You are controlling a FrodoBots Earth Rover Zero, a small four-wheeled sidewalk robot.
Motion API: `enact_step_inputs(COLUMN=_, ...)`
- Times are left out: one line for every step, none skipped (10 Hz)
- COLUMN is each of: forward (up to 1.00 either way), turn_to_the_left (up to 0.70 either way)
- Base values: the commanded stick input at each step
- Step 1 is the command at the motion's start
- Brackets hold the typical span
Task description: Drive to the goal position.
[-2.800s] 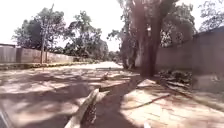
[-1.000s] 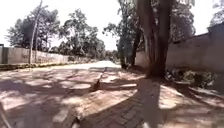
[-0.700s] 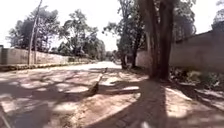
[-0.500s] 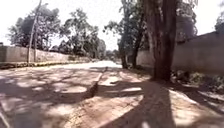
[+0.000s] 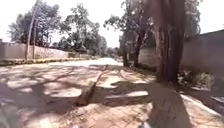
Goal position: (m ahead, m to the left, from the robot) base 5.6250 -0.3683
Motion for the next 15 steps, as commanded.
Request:
enact_step_inputs(forward=0.78, turn_to_the_left=0.00)
enact_step_inputs(forward=0.71, turn_to_the_left=0.00)
enact_step_inputs(forward=0.70, turn_to_the_left=0.00)
enact_step_inputs(forward=0.70, turn_to_the_left=0.00)
enact_step_inputs(forward=0.70, turn_to_the_left=0.00)
enact_step_inputs(forward=0.70, turn_to_the_left=0.00)
enact_step_inputs(forward=0.70, turn_to_the_left=0.00)
enact_step_inputs(forward=0.70, turn_to_the_left=0.00)
enact_step_inputs(forward=0.70, turn_to_the_left=0.00)
enact_step_inputs(forward=0.70, turn_to_the_left=0.00)
enact_step_inputs(forward=0.70, turn_to_the_left=0.00)
enact_step_inputs(forward=0.70, turn_to_the_left=0.00)
enact_step_inputs(forward=0.70, turn_to_the_left=0.00)
enact_step_inputs(forward=0.70, turn_to_the_left=0.00)
enact_step_inputs(forward=0.70, turn_to_the_left=0.00)
